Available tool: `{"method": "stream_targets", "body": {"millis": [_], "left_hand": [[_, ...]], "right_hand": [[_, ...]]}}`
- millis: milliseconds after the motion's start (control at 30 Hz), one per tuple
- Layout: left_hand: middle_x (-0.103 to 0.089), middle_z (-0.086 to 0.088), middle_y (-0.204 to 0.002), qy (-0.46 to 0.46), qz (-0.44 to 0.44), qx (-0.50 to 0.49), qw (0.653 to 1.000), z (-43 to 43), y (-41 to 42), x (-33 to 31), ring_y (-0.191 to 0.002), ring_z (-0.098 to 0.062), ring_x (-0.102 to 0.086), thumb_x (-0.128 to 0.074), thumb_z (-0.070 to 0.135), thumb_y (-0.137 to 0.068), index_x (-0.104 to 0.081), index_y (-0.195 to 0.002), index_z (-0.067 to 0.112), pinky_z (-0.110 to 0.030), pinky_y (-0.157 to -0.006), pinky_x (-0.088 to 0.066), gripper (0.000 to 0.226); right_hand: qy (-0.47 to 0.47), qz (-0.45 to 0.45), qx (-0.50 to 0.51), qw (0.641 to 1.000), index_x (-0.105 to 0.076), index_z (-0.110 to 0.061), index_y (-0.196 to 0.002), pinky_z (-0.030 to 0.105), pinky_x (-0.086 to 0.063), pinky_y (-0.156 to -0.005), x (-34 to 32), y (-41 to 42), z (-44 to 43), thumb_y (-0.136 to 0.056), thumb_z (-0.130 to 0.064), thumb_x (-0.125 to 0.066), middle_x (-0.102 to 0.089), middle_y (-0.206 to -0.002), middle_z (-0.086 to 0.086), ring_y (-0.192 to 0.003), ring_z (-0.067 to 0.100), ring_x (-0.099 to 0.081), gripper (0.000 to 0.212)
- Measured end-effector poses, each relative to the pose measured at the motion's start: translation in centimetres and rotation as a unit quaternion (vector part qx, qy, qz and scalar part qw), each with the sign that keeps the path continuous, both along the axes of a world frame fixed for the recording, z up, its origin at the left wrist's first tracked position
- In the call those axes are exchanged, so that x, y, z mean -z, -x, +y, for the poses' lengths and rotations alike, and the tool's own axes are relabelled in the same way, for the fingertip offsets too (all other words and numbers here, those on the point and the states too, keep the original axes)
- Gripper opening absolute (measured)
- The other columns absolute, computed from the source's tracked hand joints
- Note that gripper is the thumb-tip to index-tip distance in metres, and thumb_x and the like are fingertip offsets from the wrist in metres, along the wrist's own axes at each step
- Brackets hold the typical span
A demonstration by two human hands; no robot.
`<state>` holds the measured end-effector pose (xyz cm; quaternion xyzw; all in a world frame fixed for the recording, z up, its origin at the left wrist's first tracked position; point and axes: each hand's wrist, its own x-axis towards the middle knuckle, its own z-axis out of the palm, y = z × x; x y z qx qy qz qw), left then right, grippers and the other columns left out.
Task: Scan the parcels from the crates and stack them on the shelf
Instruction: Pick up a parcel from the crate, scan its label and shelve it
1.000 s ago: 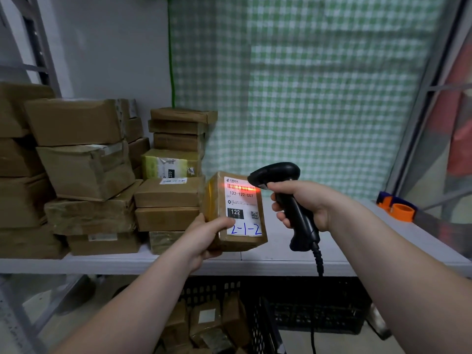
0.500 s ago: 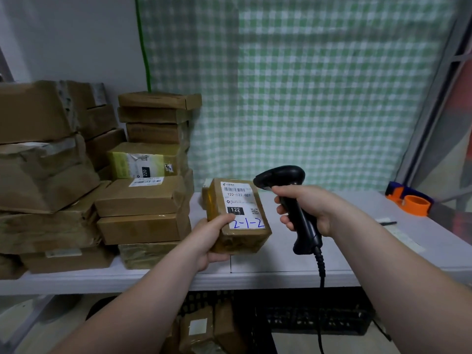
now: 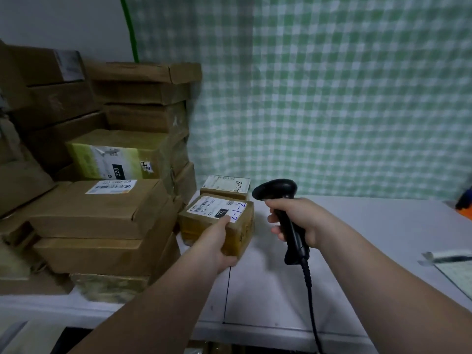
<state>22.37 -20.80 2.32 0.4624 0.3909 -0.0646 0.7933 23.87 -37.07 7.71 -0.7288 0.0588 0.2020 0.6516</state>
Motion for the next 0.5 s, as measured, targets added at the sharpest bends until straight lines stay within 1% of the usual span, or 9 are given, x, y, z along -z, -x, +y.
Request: {"method": "stream_targets", "body": {"millis": [100, 167, 233, 300, 367, 400, 433, 467, 500], "left_hand": [[-0.042, -0.014, -0.142, 0.01, -0.012, -0.022, 1.0, -0.6, -1.9, 0.3, -0.125, -0.041, -0.044, -0.073, 0.036, -0.083, -0.03, -0.145, 0.028, -0.057, -0.093, -0.045, 0.075], [-0.038, -0.013, -0.145, -0.003, -0.022, -0.026, 0.999, -0.8, -2.7, 0.3, -0.128, -0.04, -0.041, -0.069, 0.034, -0.087, -0.031, -0.145, 0.026, -0.055, -0.094, -0.046, 0.07], [-0.039, -0.012, -0.145, -0.024, -0.032, -0.033, 0.999, -0.4, -3.3, 0.5, -0.13, -0.038, -0.04, -0.068, 0.029, -0.088, -0.033, -0.146, 0.025, -0.054, -0.098, -0.047, 0.068], [-0.044, -0.01, -0.14, -0.043, -0.047, -0.022, 0.998, 0.2, -3.1, 0.8, -0.127, -0.034, -0.044, -0.068, 0.024, -0.088, -0.034, -0.146, 0.024, -0.051, -0.099, -0.047, 0.066], [-0.05, -0.011, -0.134, -0.06, -0.058, -0.004, 0.997, 0.6, -1.8, 0.7, -0.117, -0.033, -0.052, -0.066, 0.022, -0.089, -0.038, -0.141, 0.021, -0.047, -0.099, -0.048, 0.059], [-0.051, -0.014, -0.134, -0.075, -0.058, 0.011, 0.995, 0.8, -0.9, 0.7, -0.115, -0.035, -0.054, -0.064, 0.021, -0.091, -0.039, -0.141, 0.014, -0.044, -0.098, -0.048, 0.057], [-0.05, -0.018, -0.136, -0.099, -0.057, 0.027, 0.993, 1.1, 0.2, 0.9, -0.117, -0.037, -0.055, -0.062, 0.02, -0.093, -0.041, -0.14, 0.006, -0.04, -0.094, -0.05, 0.053], [-0.05, -0.022, -0.136, -0.118, -0.056, 0.046, 0.99, 1.5, 1.4, 1.1, -0.115, -0.037, -0.057, -0.06, 0.019, -0.094, -0.044, -0.137, 0.0, -0.038, -0.087, -0.05, 0.05], [-0.055, -0.024, -0.129, -0.122, -0.054, 0.073, 0.988, 1.8, 2.9, 1.1, -0.104, -0.036, -0.063, -0.06, 0.018, -0.094, -0.047, -0.133, -0.003, -0.036, -0.079, -0.051, 0.047]], "right_hand": [[-0.006, 0.002, -0.009, 1.0, -0.058, -0.007, -0.092, 0.027, -0.044, -0.05, 0.9, -1.4, 0.4, -0.09, -0.024, -0.065, -0.058, -0.079, 0.009, -0.055, 0.021, -0.056, 0.018], [-0.008, 0.001, -0.013, 1.0, -0.058, -0.008, -0.092, 0.028, -0.043, -0.051, 1.3, -2.0, 0.3, -0.091, -0.022, -0.064, -0.057, -0.079, 0.009, -0.054, 0.021, -0.055, 0.015], [-0.007, 0.001, -0.018, 1.0, -0.058, -0.008, -0.091, 0.027, -0.042, -0.05, 1.5, -2.4, 0.3, -0.091, -0.021, -0.064, -0.057, -0.078, 0.009, -0.053, 0.021, -0.054, 0.015], [-0.005, 0.0, -0.023, 1.0, -0.058, -0.008, -0.09, 0.027, -0.043, -0.048, 1.6, -2.6, 0.3, -0.09, -0.021, -0.065, -0.057, -0.078, 0.009, -0.052, 0.021, -0.054, 0.015], [-0.002, -0.002, -0.033, 0.999, -0.059, -0.007, -0.09, 0.026, -0.043, -0.047, 1.6, -2.2, 0.4, -0.09, -0.021, -0.065, -0.058, -0.078, 0.01, -0.053, 0.021, -0.054, 0.015], [0.0, -0.003, -0.039, 0.999, -0.059, -0.006, -0.091, 0.026, -0.043, -0.046, 1.6, -1.9, 0.5, -0.09, -0.02, -0.065, -0.058, -0.078, 0.01, -0.053, 0.022, -0.054, 0.015], [0.002, -0.004, -0.047, 0.999, -0.06, -0.006, -0.092, 0.025, -0.043, -0.045, 1.7, -1.4, 0.6, -0.09, -0.02, -0.065, -0.058, -0.077, 0.011, -0.053, 0.022, -0.054, 0.015], [0.001, -0.005, -0.055, 0.998, -0.06, -0.006, -0.091, 0.025, -0.042, -0.045, 1.7, -0.7, 0.7, -0.09, -0.019, -0.065, -0.058, -0.076, 0.01, -0.053, 0.022, -0.054, 0.014], [0.0, -0.005, -0.063, 0.998, -0.06, -0.006, -0.091, 0.024, -0.042, -0.044, 1.7, 0.0, 0.8, -0.091, -0.018, -0.064, -0.058, -0.075, 0.01, -0.052, 0.021, -0.053, 0.013]]}}
